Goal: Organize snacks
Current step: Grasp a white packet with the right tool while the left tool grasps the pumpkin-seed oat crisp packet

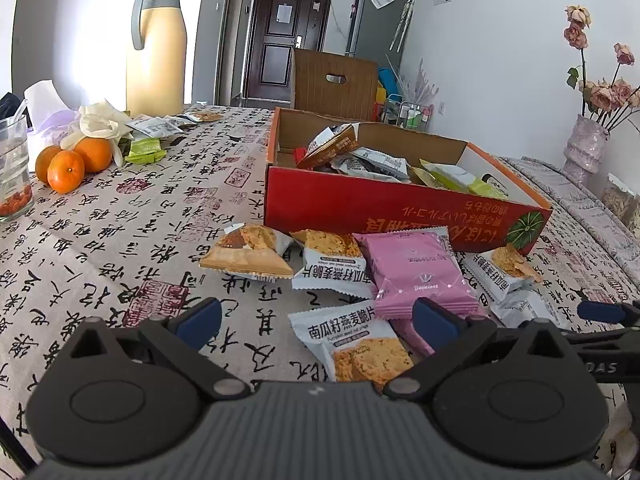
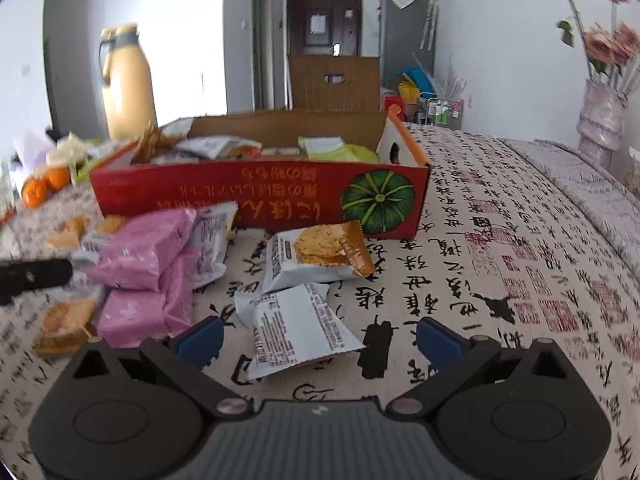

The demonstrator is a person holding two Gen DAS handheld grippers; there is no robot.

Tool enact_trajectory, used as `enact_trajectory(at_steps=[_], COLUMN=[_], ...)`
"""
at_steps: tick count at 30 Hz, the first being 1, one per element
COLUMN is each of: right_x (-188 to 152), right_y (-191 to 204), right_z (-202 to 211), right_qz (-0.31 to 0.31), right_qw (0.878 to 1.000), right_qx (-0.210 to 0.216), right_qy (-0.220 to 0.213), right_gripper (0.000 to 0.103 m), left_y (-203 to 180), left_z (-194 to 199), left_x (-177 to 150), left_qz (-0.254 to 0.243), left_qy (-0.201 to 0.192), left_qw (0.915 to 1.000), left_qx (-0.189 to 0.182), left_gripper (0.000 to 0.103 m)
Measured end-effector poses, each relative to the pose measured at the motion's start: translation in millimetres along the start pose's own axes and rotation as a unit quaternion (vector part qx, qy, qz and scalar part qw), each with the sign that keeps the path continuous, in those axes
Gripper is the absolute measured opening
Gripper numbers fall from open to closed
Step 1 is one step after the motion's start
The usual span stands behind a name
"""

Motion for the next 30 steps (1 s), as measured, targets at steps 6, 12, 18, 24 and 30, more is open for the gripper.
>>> enact_trajectory(at_steps=[6,12,18,24,30], right_x=[4.4,6.7,4.2,-0.1,-7.6], right_y=[0.8,3.4,10.0,7.6,-1.5], right_z=[-15.6,-16.9,-9.4,-0.8,14.0], right_qz=[0.012,0.006,0.008,-0.006,-0.026], right_qw=[1.000,0.999,0.999,0.999,0.998], right_qx=[0.013,0.035,0.046,0.036,0.022], right_qy=[0.017,0.002,-0.014,-0.023,-0.048], right_gripper=[0.090,0.070,0.050,0.044,0.043], left_y=[3.7,3.8,3.3,3.8,1.5], left_z=[0.6,0.3,-0.9,-0.8,-4.7], left_x=[1.7,1.9,0.7,-0.4,-4.7], left_qz=[0.004,0.003,0.003,0.003,0.001], left_qy=[-0.002,-0.002,0.002,0.005,0.018], left_qw=[1.0000,1.0000,1.0000,0.9999,0.9997], left_qx=[0.005,0.005,0.007,0.012,0.016], left_gripper=[0.103,0.103,0.103,0.103,0.103])
Point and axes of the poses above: each gripper's, at about its wrist camera, not at the fingertips, and z roughly against the way its jaws point, y to its left, x to its top, the point moved 5 cm from there along -z, roughly the way its jaws point, and after that the axes turned 14 degrees about z, right-handed, at the moved point
